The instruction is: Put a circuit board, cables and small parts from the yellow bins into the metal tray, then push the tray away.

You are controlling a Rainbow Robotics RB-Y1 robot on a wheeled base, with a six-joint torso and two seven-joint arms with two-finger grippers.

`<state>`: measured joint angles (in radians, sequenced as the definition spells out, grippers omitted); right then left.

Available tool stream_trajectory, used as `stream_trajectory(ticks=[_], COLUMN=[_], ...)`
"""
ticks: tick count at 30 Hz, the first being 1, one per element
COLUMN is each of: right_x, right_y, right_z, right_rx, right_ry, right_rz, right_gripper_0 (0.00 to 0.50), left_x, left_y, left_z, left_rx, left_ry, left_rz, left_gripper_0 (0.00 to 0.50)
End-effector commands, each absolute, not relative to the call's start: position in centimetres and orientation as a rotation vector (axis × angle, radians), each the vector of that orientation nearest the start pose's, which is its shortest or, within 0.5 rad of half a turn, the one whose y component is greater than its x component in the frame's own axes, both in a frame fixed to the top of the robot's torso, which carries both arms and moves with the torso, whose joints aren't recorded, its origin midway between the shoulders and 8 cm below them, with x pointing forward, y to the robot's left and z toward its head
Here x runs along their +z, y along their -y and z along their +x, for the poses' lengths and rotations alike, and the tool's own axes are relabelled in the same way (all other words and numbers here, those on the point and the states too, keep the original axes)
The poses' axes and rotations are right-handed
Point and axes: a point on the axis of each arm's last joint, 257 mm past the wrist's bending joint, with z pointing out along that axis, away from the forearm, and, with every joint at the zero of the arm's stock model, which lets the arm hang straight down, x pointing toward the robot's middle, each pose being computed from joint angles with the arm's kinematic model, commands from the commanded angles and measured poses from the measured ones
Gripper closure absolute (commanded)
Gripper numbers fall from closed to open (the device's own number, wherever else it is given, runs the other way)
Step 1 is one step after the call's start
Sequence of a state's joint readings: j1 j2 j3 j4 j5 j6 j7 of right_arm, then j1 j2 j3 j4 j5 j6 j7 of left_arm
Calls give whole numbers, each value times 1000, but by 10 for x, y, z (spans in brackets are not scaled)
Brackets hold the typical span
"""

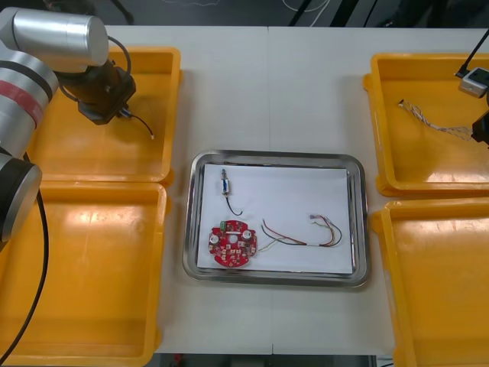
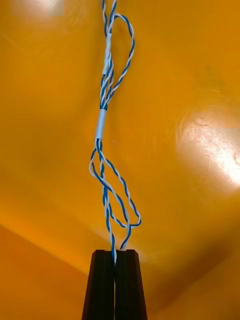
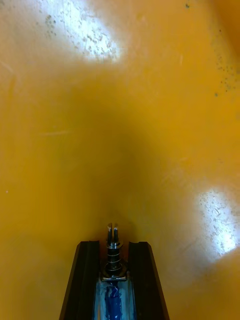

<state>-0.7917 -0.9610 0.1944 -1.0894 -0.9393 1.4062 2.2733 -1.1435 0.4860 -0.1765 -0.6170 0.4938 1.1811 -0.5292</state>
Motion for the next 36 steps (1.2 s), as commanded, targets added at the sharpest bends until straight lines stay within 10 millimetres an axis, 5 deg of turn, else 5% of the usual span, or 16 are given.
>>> stream_trajectory(ticks=[1, 19, 20, 22, 23, 24, 36], right_x=[-135, -151, -151, -151, -151, -151, -132], right_y=[479, 500, 499, 499, 498, 498, 498], right_z=[555, 542, 543, 542, 542, 542, 534], right_rx=[-308, -310, -307, -305, -302, -301, -227], right_ry=[-2500, -2518, -2516, -2517, -2518, -2518, -2531], right_rz=[-790, -754, -755, -759, -757, -752, -699], right_gripper_0=[500, 500, 471, 302, 111, 0, 0], left_x=[-182, -107, -105, -101, -98, -95, -61], left_y=[-280, -309, -312, -315, -315, -315, -286], left_z=[649, 620, 617, 613, 610, 608, 594], left_rx=[-281, -181, -165, -146, -138, -133, -140], left_ry=[-2359, -2456, -2469, -2488, -2499, -2504, -2540], left_rz=[-1156, -975, -952, -915, -895, -889, -700], left_gripper_0=[500, 500, 500, 500, 500, 500, 500])
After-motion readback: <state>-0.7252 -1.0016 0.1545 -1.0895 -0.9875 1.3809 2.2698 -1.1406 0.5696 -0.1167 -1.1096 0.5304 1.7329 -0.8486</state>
